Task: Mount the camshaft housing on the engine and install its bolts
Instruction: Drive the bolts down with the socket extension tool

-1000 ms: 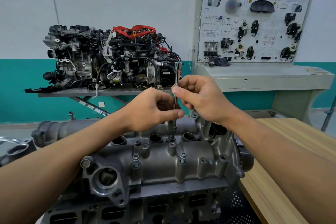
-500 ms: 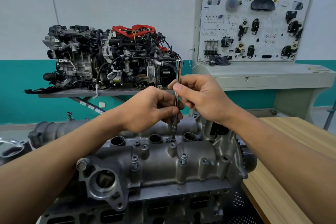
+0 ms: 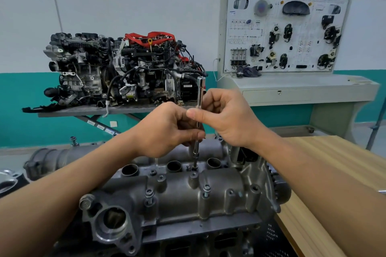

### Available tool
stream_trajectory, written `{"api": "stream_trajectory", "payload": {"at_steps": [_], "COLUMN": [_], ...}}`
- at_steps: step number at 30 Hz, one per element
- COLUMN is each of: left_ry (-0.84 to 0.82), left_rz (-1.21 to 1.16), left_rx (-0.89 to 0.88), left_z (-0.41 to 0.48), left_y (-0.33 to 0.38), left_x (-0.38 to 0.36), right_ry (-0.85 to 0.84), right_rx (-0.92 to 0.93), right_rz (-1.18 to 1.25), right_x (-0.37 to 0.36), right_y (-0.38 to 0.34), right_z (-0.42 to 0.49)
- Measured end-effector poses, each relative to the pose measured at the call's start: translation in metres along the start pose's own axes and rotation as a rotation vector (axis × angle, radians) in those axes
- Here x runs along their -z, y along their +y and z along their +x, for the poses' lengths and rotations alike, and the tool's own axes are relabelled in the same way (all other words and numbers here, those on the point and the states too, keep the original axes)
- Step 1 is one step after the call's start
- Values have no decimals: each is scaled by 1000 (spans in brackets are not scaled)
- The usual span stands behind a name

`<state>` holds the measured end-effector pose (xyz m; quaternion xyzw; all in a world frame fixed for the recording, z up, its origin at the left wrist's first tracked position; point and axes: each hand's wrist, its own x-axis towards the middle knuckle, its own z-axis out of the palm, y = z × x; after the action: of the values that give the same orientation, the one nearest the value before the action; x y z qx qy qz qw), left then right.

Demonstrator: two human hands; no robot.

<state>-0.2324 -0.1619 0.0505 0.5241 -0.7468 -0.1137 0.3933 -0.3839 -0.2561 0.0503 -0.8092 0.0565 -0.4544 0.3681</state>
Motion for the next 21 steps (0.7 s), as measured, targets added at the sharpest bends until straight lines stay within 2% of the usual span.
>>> {"api": "stream_trajectory", "payload": {"at_steps": [6, 9, 13, 18, 21], "left_ry": [-119, -162, -129, -127, -145], "left_rz": [-59, -45, 25, 54, 45], "left_rx": [54, 59, 50, 133, 133], "left_z": [4, 3, 2, -3, -6], "left_y": [-1, -1, 0, -2, 0], "left_x": [5, 9, 9, 20, 20], "right_ry": [-136, -142, -149, -141, -135], "right_rx": [12, 30, 5, -20, 15], "right_rz": [37, 8, -4, -90, -136], "right_x": [3, 3, 1, 1, 0], "right_y": [5, 4, -1, -5, -5], "right_z": [1, -1, -1, 0, 2]}}
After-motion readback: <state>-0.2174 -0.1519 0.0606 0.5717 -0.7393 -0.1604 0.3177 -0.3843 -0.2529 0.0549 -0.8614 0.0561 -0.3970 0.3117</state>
